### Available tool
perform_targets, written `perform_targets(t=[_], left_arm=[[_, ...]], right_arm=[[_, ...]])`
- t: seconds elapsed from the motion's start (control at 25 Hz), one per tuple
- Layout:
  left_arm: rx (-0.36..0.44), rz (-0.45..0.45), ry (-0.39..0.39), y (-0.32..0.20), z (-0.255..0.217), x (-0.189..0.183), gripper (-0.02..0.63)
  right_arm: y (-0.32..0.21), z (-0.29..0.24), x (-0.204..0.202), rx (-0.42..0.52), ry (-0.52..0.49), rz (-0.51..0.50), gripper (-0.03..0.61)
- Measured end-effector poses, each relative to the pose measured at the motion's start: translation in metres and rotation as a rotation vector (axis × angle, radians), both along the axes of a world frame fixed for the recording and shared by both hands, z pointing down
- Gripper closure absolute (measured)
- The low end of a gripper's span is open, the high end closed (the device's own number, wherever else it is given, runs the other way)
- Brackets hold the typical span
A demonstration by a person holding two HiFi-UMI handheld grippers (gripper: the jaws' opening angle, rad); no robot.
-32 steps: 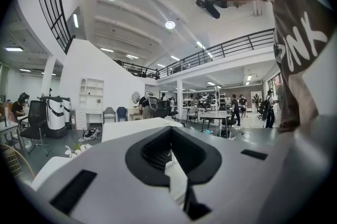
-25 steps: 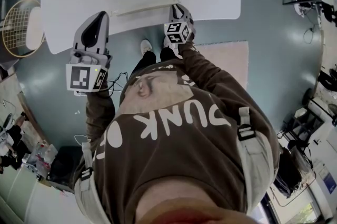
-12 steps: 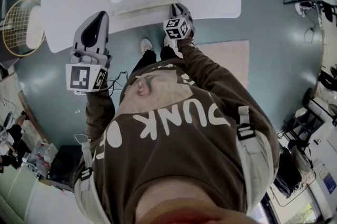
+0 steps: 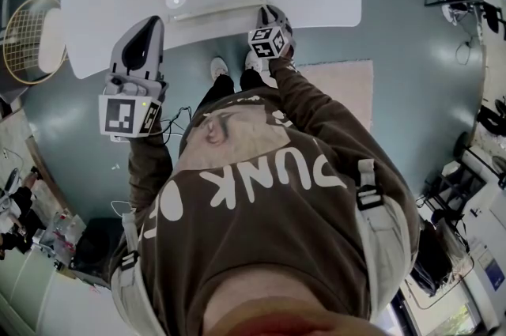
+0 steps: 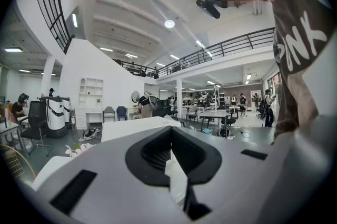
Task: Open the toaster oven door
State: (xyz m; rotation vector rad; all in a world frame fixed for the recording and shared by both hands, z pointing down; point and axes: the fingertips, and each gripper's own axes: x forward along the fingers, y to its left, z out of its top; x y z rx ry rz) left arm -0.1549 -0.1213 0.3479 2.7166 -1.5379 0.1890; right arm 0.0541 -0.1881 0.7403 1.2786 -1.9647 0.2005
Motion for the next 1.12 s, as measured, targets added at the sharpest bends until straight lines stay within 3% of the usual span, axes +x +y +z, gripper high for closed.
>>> perform_targets(t=[0.4, 0.64, 0.92, 1.12], left_arm=[[0.008, 0.005, 0.005, -0.007, -0.001, -0.001, 0.609], [0.032, 0.015, 0.007, -0.014, -0.005, 0.001, 0.611], [0.063, 0.025, 0.010, -0.022, -0.016, 0.005, 0.611], [0.092, 0.032, 0.009, -0.027, -0.026, 0.008, 0.611]], right_arm=[[0.010, 0.001, 0.018, 0.001, 0.016, 0.004, 0.515], [0.009, -0.033, 0.023, 0.065, -0.035, 0.019, 0.515], [-0.010, -0.163, -0.004, 0.252, -0.232, -0.040, 0.515], [-0.012, -0.278, -0.054, 0.357, -0.413, -0.259, 0.508]])
